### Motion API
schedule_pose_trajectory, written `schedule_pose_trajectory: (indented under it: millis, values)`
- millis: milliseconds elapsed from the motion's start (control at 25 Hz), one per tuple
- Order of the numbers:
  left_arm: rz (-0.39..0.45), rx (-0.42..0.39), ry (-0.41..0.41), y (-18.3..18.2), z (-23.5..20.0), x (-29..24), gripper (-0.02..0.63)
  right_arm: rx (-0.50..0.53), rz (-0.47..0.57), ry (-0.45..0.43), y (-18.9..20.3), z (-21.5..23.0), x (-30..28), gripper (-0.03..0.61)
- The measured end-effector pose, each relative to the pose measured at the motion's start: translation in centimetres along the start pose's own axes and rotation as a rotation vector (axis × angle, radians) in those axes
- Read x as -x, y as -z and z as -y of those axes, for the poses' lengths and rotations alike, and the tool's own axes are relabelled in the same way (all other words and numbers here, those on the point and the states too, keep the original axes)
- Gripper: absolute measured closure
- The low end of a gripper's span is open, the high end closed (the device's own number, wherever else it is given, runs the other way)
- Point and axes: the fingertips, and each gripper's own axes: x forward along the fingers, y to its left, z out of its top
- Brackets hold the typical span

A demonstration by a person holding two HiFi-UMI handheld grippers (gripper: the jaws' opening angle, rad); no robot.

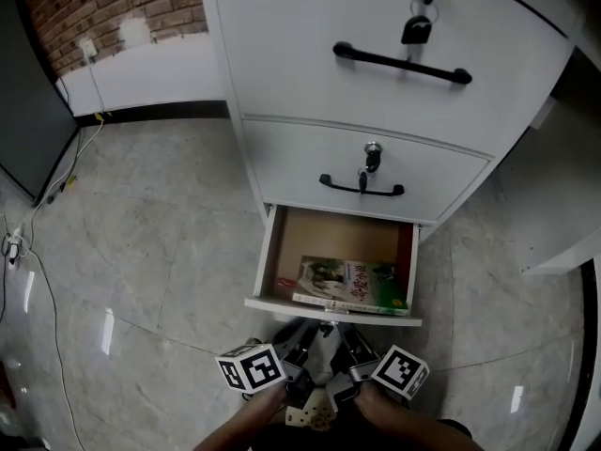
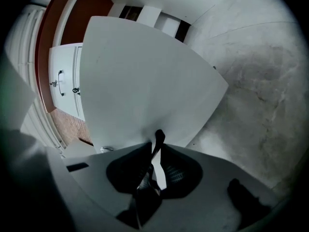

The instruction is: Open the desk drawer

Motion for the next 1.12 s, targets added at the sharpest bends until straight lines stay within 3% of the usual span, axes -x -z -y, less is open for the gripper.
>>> schedule_pose_trajectory:
  millis: [360,520,680,800,920,1040,1120]
  values:
    - [0.028,-0.117,-0.001,-0.2,0.0,0.0,0.518,0.022,0.019,-0.002,-0.2,-0.2,-0.2,0.512]
    - [0.004,-0.229,-0.060,-0.1,-0.1,0.8,0.495,0.068,0.000,0.024,-0.1,-0.2,0.2,0.489]
    - [-0.008,-0.345,-0.109,0.2,0.4,1.6,0.497,0.213,-0.070,0.018,1.1,-1.3,1.0,0.474]
    - [0.010,-0.424,-0.125,0.1,1.5,2.2,0.559,0.322,-0.165,0.012,2.8,-1.8,2.0,0.479]
    - [0.028,-0.486,-0.093,-0.1,3.3,2.4,0.591,0.477,-0.216,-0.077,3.4,-4.0,2.8,0.539]
    - [0.040,-0.528,-0.025,-0.5,5.8,2.6,0.600,0.675,-0.229,-0.192,3.4,-6.4,3.6,0.562]
    - [0.038,-0.539,0.011,-0.7,7.1,2.9,0.604,0.739,-0.226,-0.247,3.1,-7.9,4.1,0.566]
